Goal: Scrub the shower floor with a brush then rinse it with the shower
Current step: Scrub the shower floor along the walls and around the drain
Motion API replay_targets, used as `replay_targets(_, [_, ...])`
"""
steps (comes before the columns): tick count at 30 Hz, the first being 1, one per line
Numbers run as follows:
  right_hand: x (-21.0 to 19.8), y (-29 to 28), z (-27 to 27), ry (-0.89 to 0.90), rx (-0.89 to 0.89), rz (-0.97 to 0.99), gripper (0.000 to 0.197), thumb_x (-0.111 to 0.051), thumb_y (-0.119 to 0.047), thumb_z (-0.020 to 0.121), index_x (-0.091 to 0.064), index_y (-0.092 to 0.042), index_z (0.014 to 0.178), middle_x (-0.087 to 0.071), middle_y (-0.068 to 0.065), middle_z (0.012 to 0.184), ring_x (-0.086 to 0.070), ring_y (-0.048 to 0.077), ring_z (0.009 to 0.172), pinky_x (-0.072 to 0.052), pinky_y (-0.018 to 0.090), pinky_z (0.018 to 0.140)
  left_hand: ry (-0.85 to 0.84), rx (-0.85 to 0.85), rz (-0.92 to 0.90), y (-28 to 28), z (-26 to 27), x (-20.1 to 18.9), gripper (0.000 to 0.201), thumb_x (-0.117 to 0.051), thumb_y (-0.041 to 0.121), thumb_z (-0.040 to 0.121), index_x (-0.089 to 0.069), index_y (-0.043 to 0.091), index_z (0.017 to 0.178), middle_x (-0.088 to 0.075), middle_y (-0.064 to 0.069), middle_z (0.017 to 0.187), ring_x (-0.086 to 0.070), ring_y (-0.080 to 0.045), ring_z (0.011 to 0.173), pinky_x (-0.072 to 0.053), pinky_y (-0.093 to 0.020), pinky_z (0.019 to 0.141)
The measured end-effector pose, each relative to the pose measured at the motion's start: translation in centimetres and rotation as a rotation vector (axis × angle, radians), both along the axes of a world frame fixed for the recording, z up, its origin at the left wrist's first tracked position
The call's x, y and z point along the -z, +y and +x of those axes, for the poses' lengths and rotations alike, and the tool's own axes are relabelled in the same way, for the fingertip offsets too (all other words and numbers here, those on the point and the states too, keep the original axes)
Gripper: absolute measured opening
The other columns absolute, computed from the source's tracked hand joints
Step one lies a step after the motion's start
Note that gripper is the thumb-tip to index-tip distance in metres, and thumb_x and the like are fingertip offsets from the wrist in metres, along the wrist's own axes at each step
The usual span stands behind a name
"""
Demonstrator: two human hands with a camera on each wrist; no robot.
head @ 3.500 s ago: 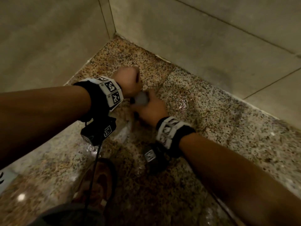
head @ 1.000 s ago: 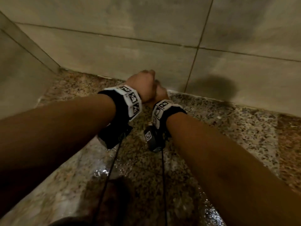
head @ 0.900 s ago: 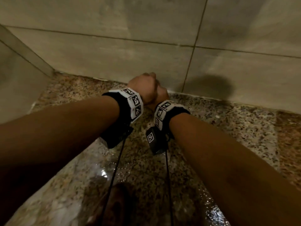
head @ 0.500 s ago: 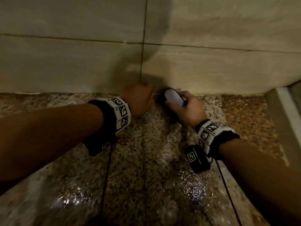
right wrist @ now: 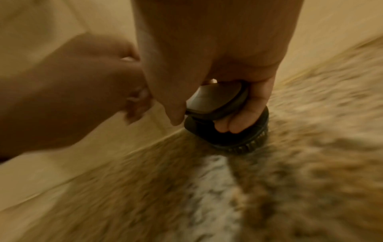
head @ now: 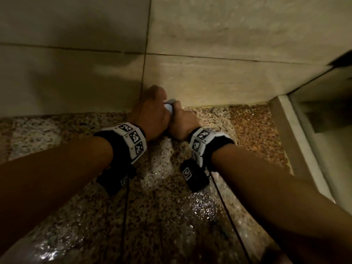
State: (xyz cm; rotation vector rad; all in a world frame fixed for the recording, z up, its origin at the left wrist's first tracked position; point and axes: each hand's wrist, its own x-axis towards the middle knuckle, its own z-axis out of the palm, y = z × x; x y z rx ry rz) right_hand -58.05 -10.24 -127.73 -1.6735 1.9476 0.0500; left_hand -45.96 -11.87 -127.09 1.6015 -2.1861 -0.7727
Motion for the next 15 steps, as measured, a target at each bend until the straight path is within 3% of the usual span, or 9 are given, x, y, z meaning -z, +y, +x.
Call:
replay_targets(3, [0.2,-0.1,2.0,-0.008,-0.153,0.049,0.04,-0.053,-0.032,0.097,-0.051,-0.013,0.132,-0.06,0.014,0.127,-0.057,0.032,0.116,-0.043,0.035,0.089,0.026,0.059,-0.079,-0.4,-0.2,-0.5,0.033,-0.049,0.015,0.091,-0.04,0.003,0.121,-0.06,-0.019,0.1,-0.058,-0.039,0.084,-0.033,-0.033,0.064])
replay_targets(5, [0.4,0.1,2.7,-0.043,-0.221,0.006,0.038,-0.055,-0.035,0.095,-0.058,-0.012,0.125,-0.062,0.015,0.122,-0.059,0.032,0.109,-0.046,0.036,0.087,0.018,0.057,-0.105,-0.9,0.4,-0.9,0.033,-0.05,0.012,0.089,-0.041,0.0,0.119,-0.06,-0.022,0.102,-0.058,-0.041,0.084,-0.034,-0.034,0.063])
replay_targets(7, [0.7,0.2,1.5,-0.045,-0.234,-0.072,0.046,-0.058,-0.043,0.091,-0.055,-0.013,0.125,-0.065,0.014,0.114,-0.062,0.033,0.1,-0.047,0.036,0.08,-0.051,0.01,-0.104,-0.7,1.0,-1.0,0.034,-0.052,0.015,0.09,-0.04,0.002,0.12,-0.063,-0.021,0.097,-0.059,-0.04,0.08,-0.036,-0.034,0.06])
replay_targets(10, [1.2,0.5,-3.9,-0.107,-0.104,-0.111,0.063,-0.063,-0.053,0.085,-0.046,-0.018,0.134,-0.064,0.014,0.116,-0.062,0.036,0.102,-0.048,0.036,0.078,-0.143,-0.041,-0.14,-0.1,0.9,-0.9,0.039,-0.05,0.02,0.092,-0.039,0.003,0.125,-0.063,-0.022,0.091,-0.06,-0.04,0.077,-0.041,-0.037,0.061])
replay_targets(15, [0.0,0.5,-17.4,0.003,0.095,-0.029,0.073,-0.065,-0.043,0.085,-0.025,-0.029,0.145,-0.06,0.018,0.124,-0.059,0.039,0.108,-0.044,0.034,0.078,-0.191,-0.061,-0.139,-0.2,-2.6,-1.4,0.026,-0.05,0.021,0.089,-0.047,0.008,0.11,-0.063,-0.019,0.097,-0.061,-0.04,0.085,-0.042,-0.036,0.066])
